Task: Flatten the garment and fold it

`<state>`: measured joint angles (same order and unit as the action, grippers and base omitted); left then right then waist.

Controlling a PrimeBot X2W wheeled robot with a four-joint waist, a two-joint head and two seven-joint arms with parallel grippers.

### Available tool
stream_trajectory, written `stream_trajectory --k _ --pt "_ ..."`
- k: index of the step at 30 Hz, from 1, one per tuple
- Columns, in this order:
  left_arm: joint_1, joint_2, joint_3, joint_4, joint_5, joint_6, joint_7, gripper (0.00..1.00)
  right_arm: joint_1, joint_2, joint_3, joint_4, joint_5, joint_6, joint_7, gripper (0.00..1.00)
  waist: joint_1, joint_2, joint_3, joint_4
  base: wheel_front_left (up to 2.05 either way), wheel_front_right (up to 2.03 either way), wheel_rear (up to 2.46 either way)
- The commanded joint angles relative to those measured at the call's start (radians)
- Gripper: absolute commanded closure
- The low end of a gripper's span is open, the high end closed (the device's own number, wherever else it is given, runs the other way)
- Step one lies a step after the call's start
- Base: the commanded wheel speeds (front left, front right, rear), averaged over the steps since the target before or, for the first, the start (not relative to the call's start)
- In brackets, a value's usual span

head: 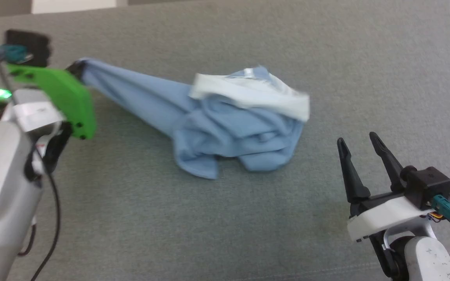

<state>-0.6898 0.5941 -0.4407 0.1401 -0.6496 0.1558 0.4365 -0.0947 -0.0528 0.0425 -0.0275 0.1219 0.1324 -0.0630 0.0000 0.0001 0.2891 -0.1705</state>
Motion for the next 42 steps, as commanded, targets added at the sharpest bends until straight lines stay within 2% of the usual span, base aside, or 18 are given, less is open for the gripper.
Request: stream_trajectory --k 1,4,5,6,11,14,22,28,31,35,42 --pt "0.033 0.017 0.016 0.007 0.004 0.020 -0.015 1.00 0.004 0.003 0.000 -0.002 -0.006 -0.002 0.004 0.00 0.0000 -0.0001 -0.047 0.046 0.00 0.00 0.00" --pt "0.094 0.051 0.050 0.024 0.006 0.065 -0.038 1.00 0.006 0.003 0.003 -0.007 -0.005 -0.002 0.014 0.00 0.0000 -0.0001 -0.057 0.055 0.00 0.00 0.00" --pt "0.108 0.058 0.055 0.028 0.014 0.078 -0.049 0.54 0.007 0.003 0.003 -0.008 -0.004 -0.002 0.016 0.00 0.0000 -0.0001 -0.059 0.058 0.00 0.00 0.00" --pt "0.126 0.060 0.059 0.032 0.018 0.092 -0.060 0.00 0.008 0.003 0.002 -0.009 -0.004 -0.002 0.017 0.00 0.0000 -0.0001 -0.061 0.061 0.00 0.00 0.00" --pt "0.182 0.037 0.045 0.008 0.021 0.100 -0.108 0.00 0.020 0.003 0.001 -0.007 -0.004 -0.002 0.022 0.00 0.0000 -0.0001 -0.079 0.076 0.00 0.00 0.00" --pt "0.200 0.017 0.044 -0.029 0.036 0.094 -0.191 0.00 0.025 0.003 0.001 -0.004 -0.003 -0.002 0.026 0.00 0.0000 -0.0001 -0.098 0.087 0.00 0.00 0.00" --pt "0.282 -0.019 0.024 -0.107 0.078 0.039 -0.442 0.00 0.042 0.003 -0.010 -0.001 -0.005 -0.002 0.040 0.00 0.0000 -0.0001 -0.150 0.121 0.00 0.00 0.00" --pt "0.396 -0.017 -0.030 -0.156 0.145 0.046 -0.550 0.00 0.062 0.003 -0.013 -0.012 -0.010 -0.002 0.060 0.00 0.0000 -0.0001 -0.171 0.154 0.00 0.00 0.00" --pt "0.445 -0.021 -0.064 -0.163 0.166 0.058 -0.551 0.00 0.069 -0.012 -0.004 -0.021 -0.012 -0.002 0.092 0.00 0.0000 -0.0001 -0.171 0.176 0.00 0.00 0.00" --pt "0.473 -0.042 -0.084 -0.174 0.172 0.079 -0.552 0.00 0.045 -0.066 0.038 -0.039 0.019 -0.002 0.185 0.00 0.0000 -0.0001 -0.156 0.216 0.00 0.00 0.00" --pt "0.443 -0.068 -0.100 -0.185 0.183 0.087 -0.551 0.00 -0.088 -0.195 0.121 -0.003 0.177 -0.002 0.517 0.00 0.0000 -0.0001 -0.095 0.296 0.00 0.00 0.00"
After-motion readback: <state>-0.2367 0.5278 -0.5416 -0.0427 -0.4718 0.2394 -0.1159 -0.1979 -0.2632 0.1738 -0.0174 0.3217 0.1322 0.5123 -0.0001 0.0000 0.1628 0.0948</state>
